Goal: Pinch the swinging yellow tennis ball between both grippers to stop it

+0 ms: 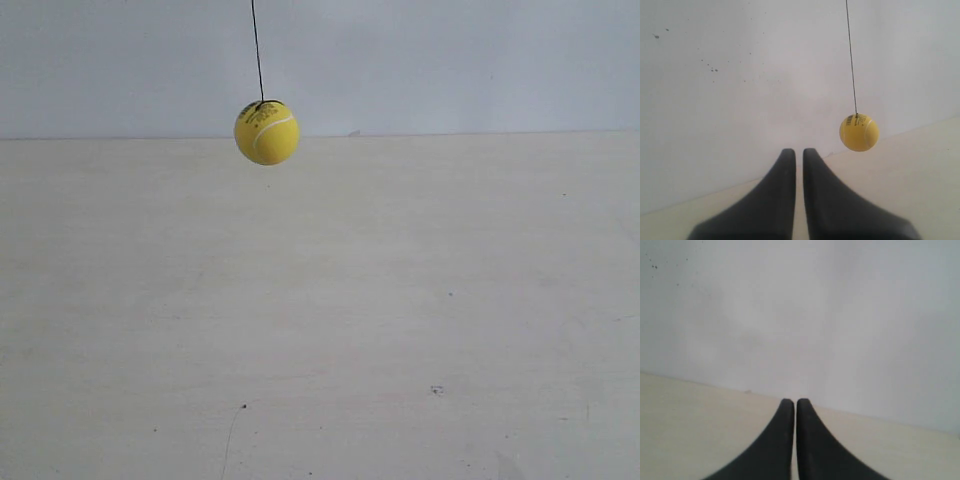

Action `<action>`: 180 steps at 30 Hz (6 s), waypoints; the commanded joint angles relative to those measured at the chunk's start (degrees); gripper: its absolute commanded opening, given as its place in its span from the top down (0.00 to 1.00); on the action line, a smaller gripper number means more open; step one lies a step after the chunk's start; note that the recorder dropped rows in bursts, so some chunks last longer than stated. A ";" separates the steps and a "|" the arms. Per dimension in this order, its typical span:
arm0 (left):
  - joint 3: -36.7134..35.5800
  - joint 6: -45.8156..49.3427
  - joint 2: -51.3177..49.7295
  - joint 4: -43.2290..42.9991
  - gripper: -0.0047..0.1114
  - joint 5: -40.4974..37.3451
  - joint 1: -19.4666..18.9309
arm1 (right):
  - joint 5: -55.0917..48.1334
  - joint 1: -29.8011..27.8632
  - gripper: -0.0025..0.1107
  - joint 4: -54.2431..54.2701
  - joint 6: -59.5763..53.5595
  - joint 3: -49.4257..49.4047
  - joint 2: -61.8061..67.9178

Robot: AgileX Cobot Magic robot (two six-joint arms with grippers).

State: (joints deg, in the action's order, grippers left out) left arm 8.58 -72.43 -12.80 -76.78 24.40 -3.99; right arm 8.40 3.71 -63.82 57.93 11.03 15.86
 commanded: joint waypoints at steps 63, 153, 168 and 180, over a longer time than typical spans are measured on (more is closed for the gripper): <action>-0.24 0.02 0.43 0.75 0.92 -0.27 -0.12 | -27.48 -5.93 0.98 74.55 -73.67 -11.03 -15.86; -8.58 74.46 12.80 69.30 0.92 -41.59 -0.12 | -27.48 -5.93 0.98 74.55 -73.43 -11.03 -15.86; -8.58 74.46 12.80 69.07 0.92 -41.59 -0.12 | -27.48 -5.93 0.98 74.55 -73.43 -11.03 -15.86; -8.58 74.46 12.80 69.07 0.92 -41.59 -0.12 | -27.48 -5.93 0.98 74.55 -73.43 -11.03 -15.86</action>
State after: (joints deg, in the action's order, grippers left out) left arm 0.20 1.80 -0.21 -8.06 -17.15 -3.99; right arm -19.16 -2.13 10.82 -15.78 -0.04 0.32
